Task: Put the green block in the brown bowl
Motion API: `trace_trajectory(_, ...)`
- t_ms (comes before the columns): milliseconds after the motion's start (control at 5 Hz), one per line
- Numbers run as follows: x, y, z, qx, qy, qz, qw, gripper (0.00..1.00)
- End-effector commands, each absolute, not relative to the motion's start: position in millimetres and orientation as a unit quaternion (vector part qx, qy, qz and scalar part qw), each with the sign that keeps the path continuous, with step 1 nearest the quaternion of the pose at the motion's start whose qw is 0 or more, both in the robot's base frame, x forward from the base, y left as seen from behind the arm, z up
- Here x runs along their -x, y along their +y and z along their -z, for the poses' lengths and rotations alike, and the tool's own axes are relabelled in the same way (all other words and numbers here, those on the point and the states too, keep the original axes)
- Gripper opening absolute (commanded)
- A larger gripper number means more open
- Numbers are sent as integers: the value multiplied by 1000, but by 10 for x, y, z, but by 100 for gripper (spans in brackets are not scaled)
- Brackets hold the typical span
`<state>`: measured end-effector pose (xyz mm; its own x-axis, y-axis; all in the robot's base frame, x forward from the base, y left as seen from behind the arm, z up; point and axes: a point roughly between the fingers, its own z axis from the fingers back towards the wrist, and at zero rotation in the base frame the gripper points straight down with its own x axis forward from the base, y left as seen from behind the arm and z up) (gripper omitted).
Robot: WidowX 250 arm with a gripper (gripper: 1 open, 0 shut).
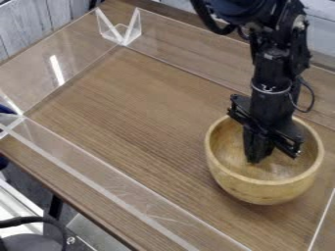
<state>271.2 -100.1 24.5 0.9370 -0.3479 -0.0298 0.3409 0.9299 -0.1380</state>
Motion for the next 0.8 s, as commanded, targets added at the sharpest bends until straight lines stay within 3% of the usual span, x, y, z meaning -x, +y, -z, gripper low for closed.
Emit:
trace_trajectory(0, -2669, -1080, -137, 71, 41, 194, 977, 0)
trace_trajectory(600, -2630, -1133, -61, 75, 65, 203, 974, 0)
